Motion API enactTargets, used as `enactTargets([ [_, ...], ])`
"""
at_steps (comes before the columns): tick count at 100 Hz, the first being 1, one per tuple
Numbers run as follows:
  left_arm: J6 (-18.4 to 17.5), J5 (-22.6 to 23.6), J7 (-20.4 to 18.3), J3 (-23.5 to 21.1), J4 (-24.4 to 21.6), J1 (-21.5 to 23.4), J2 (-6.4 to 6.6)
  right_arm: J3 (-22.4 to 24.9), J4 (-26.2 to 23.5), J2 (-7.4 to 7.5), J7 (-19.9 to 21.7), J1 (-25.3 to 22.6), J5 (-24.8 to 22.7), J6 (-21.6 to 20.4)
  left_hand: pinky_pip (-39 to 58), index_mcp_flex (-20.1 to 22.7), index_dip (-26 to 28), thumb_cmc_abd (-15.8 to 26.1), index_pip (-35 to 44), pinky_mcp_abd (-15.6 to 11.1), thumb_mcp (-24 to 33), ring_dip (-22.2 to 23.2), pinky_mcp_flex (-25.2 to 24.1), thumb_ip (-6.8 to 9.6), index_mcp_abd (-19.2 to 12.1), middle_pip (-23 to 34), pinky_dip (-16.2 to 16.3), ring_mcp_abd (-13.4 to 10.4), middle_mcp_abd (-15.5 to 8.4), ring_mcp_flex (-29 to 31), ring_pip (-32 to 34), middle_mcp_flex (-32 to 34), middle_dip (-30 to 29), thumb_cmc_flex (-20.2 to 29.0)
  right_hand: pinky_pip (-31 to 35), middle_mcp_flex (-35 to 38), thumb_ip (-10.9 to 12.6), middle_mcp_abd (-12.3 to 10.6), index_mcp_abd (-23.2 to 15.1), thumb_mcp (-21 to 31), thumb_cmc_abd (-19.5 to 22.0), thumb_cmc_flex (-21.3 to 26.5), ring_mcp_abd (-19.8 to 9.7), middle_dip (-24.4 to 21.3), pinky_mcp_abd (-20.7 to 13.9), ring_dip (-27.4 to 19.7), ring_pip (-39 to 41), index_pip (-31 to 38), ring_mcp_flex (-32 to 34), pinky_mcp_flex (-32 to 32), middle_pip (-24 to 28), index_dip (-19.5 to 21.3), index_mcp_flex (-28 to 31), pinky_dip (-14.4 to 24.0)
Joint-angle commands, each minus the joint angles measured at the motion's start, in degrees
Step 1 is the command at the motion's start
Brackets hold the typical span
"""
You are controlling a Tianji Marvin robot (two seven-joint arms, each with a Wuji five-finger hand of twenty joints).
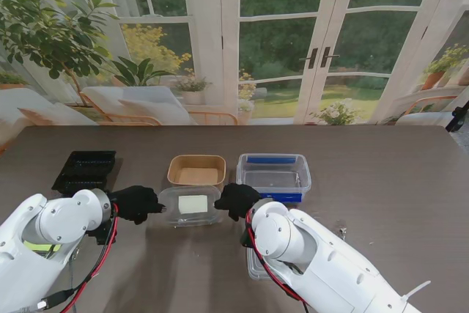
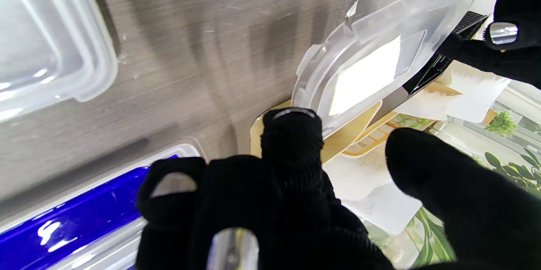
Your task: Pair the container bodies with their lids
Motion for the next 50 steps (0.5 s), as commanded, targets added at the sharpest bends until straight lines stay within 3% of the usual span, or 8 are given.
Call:
enactTargets([
  [1,0.13,-0.13,-1.23,0.34,-1.05,0.55,-0.37,-0.18,-1.40,-0.21,0.91,-0.73,-0.14,-0.29,2.05,0.10,-0.49,2.92,-1.18,0.02,-0.42,0.55,-0.93,0.71,-8.69,0.01,1.50,2.38,5.91,0.23,0.30,-0.28,-0.38,0.67,12.89,6.01,0.98,4.52,-10.04,-0.11,1.25,-1.79,-4.50,0.05,0.77,-0.53,4.82,-2.36,0.14,26.91,0.48,-1.25,-0.58,-1.29],
  [50,-0.44,0.01,-1.04,0.06,-2.38,0.73,-0.41,1.01,-4.07,0.29,0.72,-2.14,-1.53,-0.02,1.72,0.07,-0.49,2.94,-1.19,0.08,-0.44,0.63,-1.17,0.70,-8.75,-0.05,1.70,2.42,5.85,0.20,0.19,-0.26,-0.42,0.60,12.89,6.02,0.92,4.52,-10.01,-0.30,1.29,-1.83,-4.46,0.08,0.79,-0.53,4.83,-2.42,0.14,26.90,0.45,-1.28,-0.54,-1.37],
])
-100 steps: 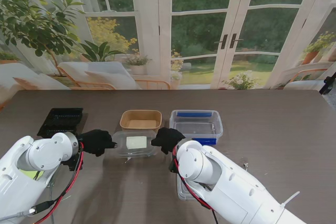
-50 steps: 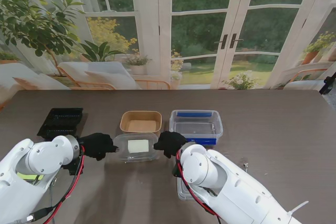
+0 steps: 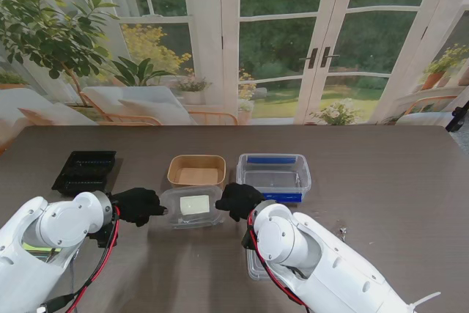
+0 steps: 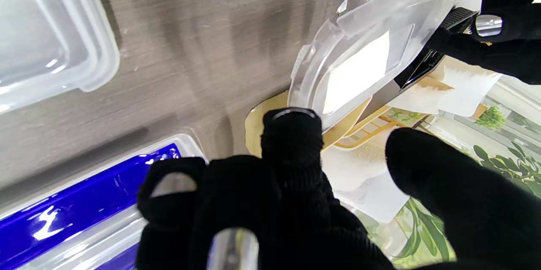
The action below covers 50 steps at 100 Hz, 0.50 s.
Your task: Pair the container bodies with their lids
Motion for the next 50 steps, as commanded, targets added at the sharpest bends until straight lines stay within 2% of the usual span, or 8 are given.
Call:
enactTargets([
  [1,-0.46,-0.56,-1.07,0.25,-0.46,-0.60,-0.41,-0.57,-0.62,-0.62,0.91,0.19,0.07,-0.18,1.75,0.01,-0.50,2.94,-1.22,0.06,-0.45,0.60,-1.09,0.70,-8.77,-0.01,1.60,2.40,5.85,0.22,0.26,-0.26,-0.39,0.58,12.89,6.02,0.92,4.52,-10.98,-0.32,1.28,-1.85,-4.48,0.08,0.78,-0.53,4.82,-2.40,0.14,26.91,0.46,-1.26,-0.55,-1.35],
  [50,-1.07,-1.96,-1.39,1.43,3.92,-4.21,-0.37,-2.45,3.51,-2.17,-0.23,3.23,2.54,-0.53,1.62,-0.01,-0.51,2.92,-1.23,0.10,-0.41,0.60,-1.14,0.71,-8.86,-0.12,1.74,2.44,5.96,0.11,0.07,-0.37,-0.42,0.67,12.89,6.04,0.87,4.58,-10.72,-0.37,1.20,-1.87,-4.37,0.23,1.37,0.12,5.05,-2.16,0.11,26.81,1.10,-1.15,-0.40,-1.66],
])
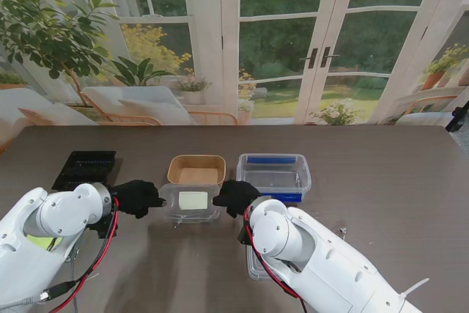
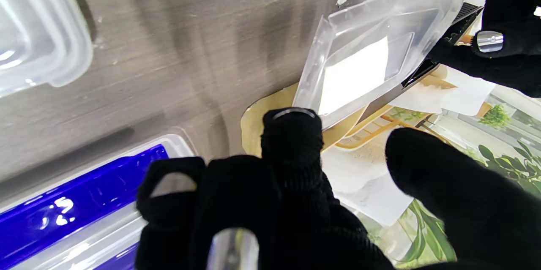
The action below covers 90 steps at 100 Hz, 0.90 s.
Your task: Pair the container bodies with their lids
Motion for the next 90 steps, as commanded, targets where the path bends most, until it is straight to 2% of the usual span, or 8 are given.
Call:
enactTargets([
  [1,-0.32,-0.51,-1.37,0.45,0.21,-0.40,-0.36,-0.49,0.11,-0.88,0.90,0.24,0.41,-0.49,1.66,-0.01,-0.51,2.91,-1.24,0.09,-0.43,0.58,-1.02,0.71,-9.08,-0.05,1.30,2.42,5.95,0.13,0.09,-0.37,-0.42,0.65,12.88,6.04,0.87,4.59,-10.73,-0.37,1.21,-1.88,-4.36,0.23,0.71,0.12,5.03,-2.16,0.11,26.81,1.11,-1.14,-0.44,-1.55],
  [58,-0.91,-1.36,-0.67,1.88,3.96,-2.84,-0.52,-1.00,3.10,-1.86,-0.06,1.98,1.70,-0.86,1.46,-0.06,-0.54,2.88,-1.30,0.14,-0.44,0.63,-1.19,0.71,-9.10,-0.08,1.40,2.48,5.87,0.08,-0.02,-0.40,-0.38,0.65,12.88,6.02,0.83,4.70,-10.78,-0.27,1.07,-1.80,-4.35,0.08,0.73,0.12,4.96,-2.12,0.12,26.81,0.93,-1.12,-0.42,-1.60],
  [90,-1.67,-2.28,0.04,2.85,7.37,-5.17,-0.71,-2.22,5.56,-2.92,-0.62,4.25,2.75,-0.85,1.37,-0.09,-0.57,2.88,-1.34,0.16,-0.45,0.65,-1.26,0.70,-9.17,-0.16,1.46,2.56,5.97,-0.02,-0.14,-0.52,-0.38,0.64,12.88,6.02,0.81,4.75,-10.72,-0.19,1.00,-1.83,-4.03,0.06,0.73,0.07,4.97,-2.04,0.11,26.81,0.87,-1.08,-0.38,-1.60],
])
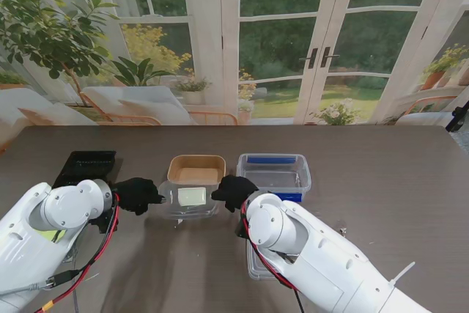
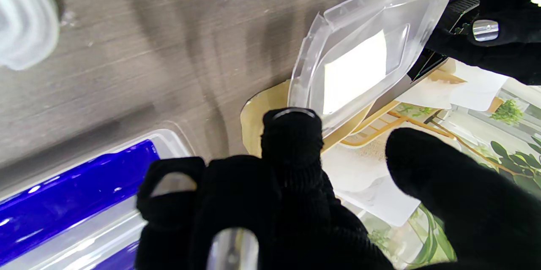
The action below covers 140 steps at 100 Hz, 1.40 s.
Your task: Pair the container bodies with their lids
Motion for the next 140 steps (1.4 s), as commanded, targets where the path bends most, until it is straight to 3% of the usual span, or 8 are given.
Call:
enactTargets([
  [1,-0.42,-0.60,-0.93,0.33,0.65,-0.79,-0.56,-0.46,0.37,-0.95,0.87,0.68,0.37,-0.39,1.51,-0.15,-0.58,2.90,-1.37,-0.02,-0.42,0.65,-0.78,0.71,-8.73,0.27,1.43,2.35,5.74,0.42,0.10,-0.44,-0.37,0.67,12.88,6.01,0.80,4.73,-10.14,-0.21,1.06,-1.87,-4.10,0.06,0.70,0.07,4.96,-1.98,0.12,26.81,0.87,-1.08,-0.38,-1.31],
  [107,-3.90,-4.38,0.64,6.97,13.85,-12.22,-1.39,-3.90,9.93,-4.79,-0.62,7.33,4.23,-1.27,1.47,-0.06,-0.57,2.87,-1.34,-0.02,-0.46,0.72,-0.77,0.69,-8.69,0.26,1.52,2.35,5.79,0.43,0.06,-0.39,-0.36,0.62,12.88,6.01,0.69,4.74,-10.08,-0.69,1.19,-2.00,-4.13,0.09,0.70,-0.05,4.94,-1.88,0.11,26.81,0.74,-1.02,-0.36,-1.31],
  [140,-3.38,-3.50,0.54,7.44,14.06,-12.89,-1.34,-4.54,11.84,-5.44,-0.71,8.84,4.49,-1.77,1.45,0.05,-0.55,2.84,-1.29,-0.02,-0.46,0.71,-0.80,0.69,-8.57,0.42,1.52,2.24,5.58,0.49,0.06,-0.32,-0.31,0.63,12.88,6.00,0.65,4.80,-10.15,-0.84,1.24,-2.02,-3.90,0.05,0.78,-0.10,4.94,-1.88,0.11,26.78,0.62,-1.02,-0.42,-1.38],
])
